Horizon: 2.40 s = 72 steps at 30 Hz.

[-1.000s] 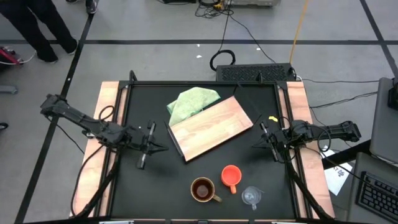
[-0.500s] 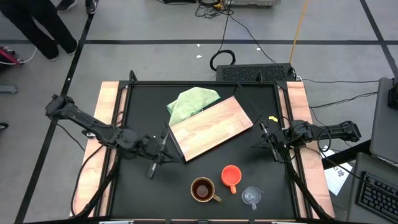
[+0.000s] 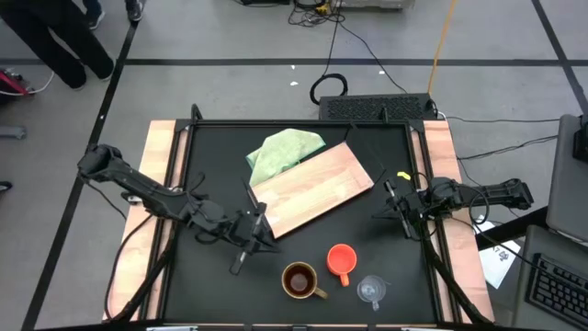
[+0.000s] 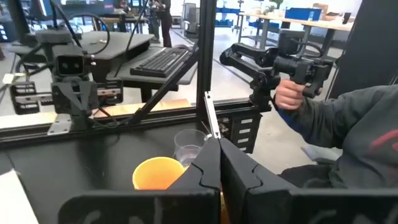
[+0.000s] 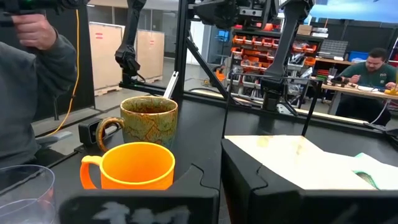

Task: Stack small to large cups/mugs on shelf
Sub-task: Put the green mug on the shelf

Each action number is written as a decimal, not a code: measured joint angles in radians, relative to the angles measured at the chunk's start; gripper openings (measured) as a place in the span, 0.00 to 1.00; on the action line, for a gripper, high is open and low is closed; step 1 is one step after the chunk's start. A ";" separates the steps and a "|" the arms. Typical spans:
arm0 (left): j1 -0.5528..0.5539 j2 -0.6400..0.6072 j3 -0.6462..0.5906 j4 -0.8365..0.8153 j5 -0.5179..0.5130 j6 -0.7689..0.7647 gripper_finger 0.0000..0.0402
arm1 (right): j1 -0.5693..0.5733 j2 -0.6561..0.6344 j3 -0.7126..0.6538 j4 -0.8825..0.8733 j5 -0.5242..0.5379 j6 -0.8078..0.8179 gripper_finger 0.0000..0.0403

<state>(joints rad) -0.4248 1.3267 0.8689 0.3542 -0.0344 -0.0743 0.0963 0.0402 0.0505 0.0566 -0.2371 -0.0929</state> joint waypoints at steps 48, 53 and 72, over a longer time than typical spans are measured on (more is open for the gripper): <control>0.010 0.535 0.695 -0.806 0.113 -0.093 0.01 | 0.000 0.000 0.000 0.000 0.000 -0.001 0.00; 0.011 0.535 0.695 -0.807 0.117 -0.074 0.06 | 0.000 0.000 0.000 0.000 0.000 -0.001 0.00; 0.069 0.568 0.695 -0.830 0.101 -0.024 0.57 | 0.000 0.000 0.000 0.000 0.000 -0.001 0.00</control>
<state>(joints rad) -0.3555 1.8942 1.5635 -0.4760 0.0668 -0.0982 0.0959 0.0402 0.0503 0.0563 -0.2367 -0.0939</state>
